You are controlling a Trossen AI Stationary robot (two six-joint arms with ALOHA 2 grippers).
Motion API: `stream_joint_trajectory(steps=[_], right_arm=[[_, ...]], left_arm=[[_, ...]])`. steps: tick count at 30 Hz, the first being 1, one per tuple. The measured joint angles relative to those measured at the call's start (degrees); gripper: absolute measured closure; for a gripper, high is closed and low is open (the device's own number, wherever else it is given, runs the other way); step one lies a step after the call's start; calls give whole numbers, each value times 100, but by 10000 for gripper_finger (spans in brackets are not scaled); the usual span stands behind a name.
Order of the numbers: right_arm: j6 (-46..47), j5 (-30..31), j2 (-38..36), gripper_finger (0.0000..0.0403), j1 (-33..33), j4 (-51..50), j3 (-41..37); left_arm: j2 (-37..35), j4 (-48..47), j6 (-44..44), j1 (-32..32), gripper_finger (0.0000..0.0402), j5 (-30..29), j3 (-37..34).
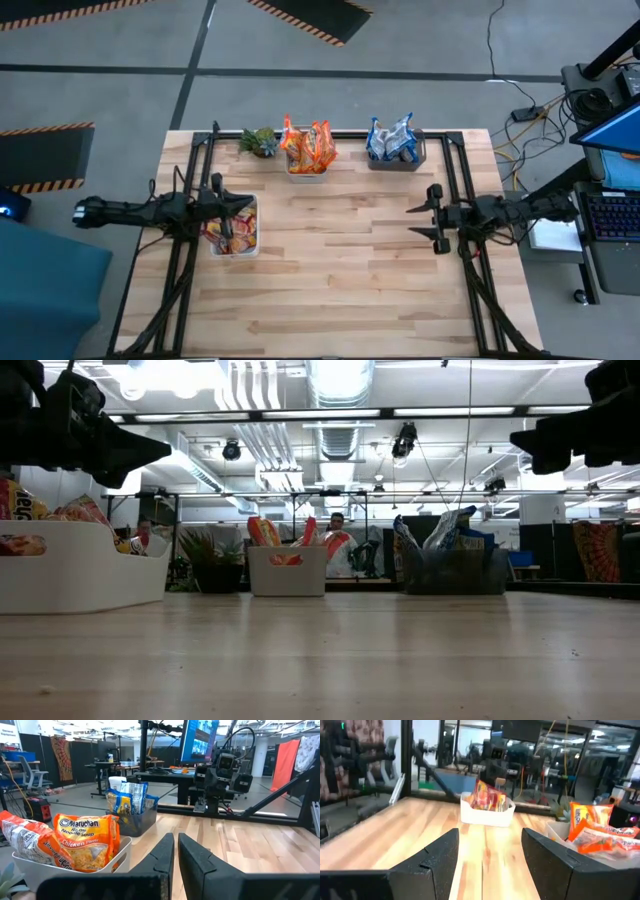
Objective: Sort Maruchan noodles
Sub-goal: Return to Home Position
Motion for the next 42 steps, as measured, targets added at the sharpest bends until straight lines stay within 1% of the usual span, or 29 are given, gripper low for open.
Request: stream_joint_trajectory(steps=[7, 15, 18, 21, 24, 29, 32, 42], right_arm=[[163, -1, 198, 197, 0, -47, 6], [437, 4, 196, 197, 0, 9, -2], [156, 4, 175, 197, 9, 21, -2], [-463, -79, -104, 197, -24, 36, -13], [-1070, -191, -116, 197, -116, -5, -22], [-1357, -194, -116, 197, -288, -46, -24], [-1184, -195, -118, 197, -290, -51, -24], [-190, -195, -58, 197, -290, -42, -29]], left_arm=[[11, 1, -2, 0, 394, 0, 2], [22, 2, -1, 2, 394, 2, 2], [23, 3, -2, 2, 394, 0, 2], [26, 0, -2, 1, 394, 2, 2], [26, -3, -2, 0, 394, 4, 2], [38, 4, -2, 2, 394, 2, 2], [42, -2, -2, 2, 394, 4, 2], [44, -1, -2, 2, 394, 2, 2]])
